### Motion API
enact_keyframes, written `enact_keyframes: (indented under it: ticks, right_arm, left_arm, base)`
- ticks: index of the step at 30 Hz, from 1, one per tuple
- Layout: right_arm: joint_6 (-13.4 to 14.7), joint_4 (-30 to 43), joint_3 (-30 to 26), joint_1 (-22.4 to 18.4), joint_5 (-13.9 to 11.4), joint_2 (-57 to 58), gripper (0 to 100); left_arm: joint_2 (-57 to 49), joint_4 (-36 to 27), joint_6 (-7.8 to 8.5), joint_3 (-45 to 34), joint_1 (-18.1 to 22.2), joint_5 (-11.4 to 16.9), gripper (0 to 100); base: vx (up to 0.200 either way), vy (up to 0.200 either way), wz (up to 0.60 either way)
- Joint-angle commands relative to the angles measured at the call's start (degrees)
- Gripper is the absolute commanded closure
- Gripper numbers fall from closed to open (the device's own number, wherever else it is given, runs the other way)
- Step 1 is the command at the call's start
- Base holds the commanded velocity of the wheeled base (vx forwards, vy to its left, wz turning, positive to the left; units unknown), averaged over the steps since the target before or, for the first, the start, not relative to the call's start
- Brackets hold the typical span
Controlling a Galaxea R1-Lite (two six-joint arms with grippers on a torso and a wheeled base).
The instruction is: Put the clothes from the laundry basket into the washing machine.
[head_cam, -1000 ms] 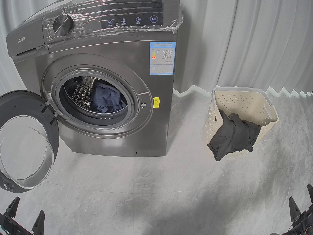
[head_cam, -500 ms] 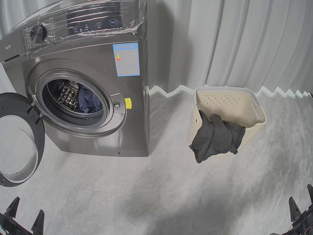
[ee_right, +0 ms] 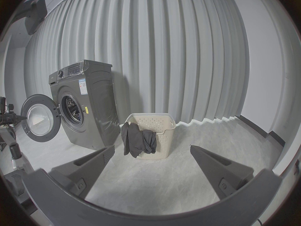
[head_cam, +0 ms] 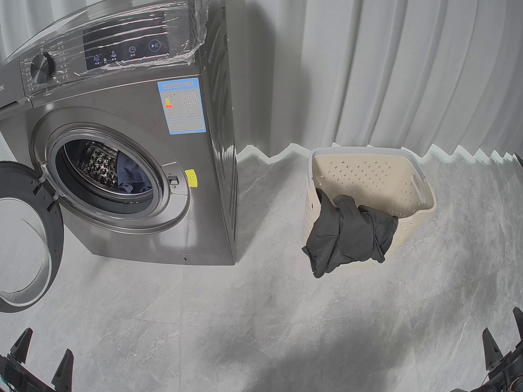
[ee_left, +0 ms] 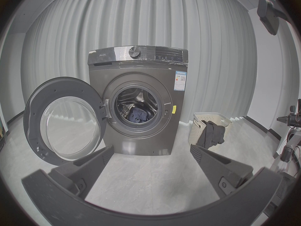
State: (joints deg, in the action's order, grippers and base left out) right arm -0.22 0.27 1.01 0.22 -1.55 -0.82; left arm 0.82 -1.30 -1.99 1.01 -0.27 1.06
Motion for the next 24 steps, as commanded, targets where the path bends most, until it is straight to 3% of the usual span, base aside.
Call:
enact_keyframes:
  ticks: [1, 13, 19, 24]
  right_arm:
    - [-0.04, 0.00, -0.92, 0.04, -0.03, 0.38, 0]
    - [-0.04, 0.00, -0.92, 0.04, -0.03, 0.38, 0]
    - [-0.04, 0.00, -0.92, 0.04, -0.03, 0.38, 0]
    - [-0.04, 0.00, -0.92, 0.04, -0.03, 0.38, 0]
  left_arm:
    - [-0.82, -0.01, -0.03, -0.57, 0.00, -0.01, 0]
    - [-0.82, -0.01, -0.03, -0.57, 0.00, -0.27, 0]
    - [-0.82, -0.01, -0.03, -0.57, 0.00, -0.27, 0]
    - [-0.82, -0.01, -0.03, -0.57, 0.00, -0.27, 0]
  base:
    - [0.000, -0.200, 0.00]
    - [0.000, -0.200, 0.00]
    - [0.000, 0.000, 0.00]
    - [0.000, -0.200, 0.00]
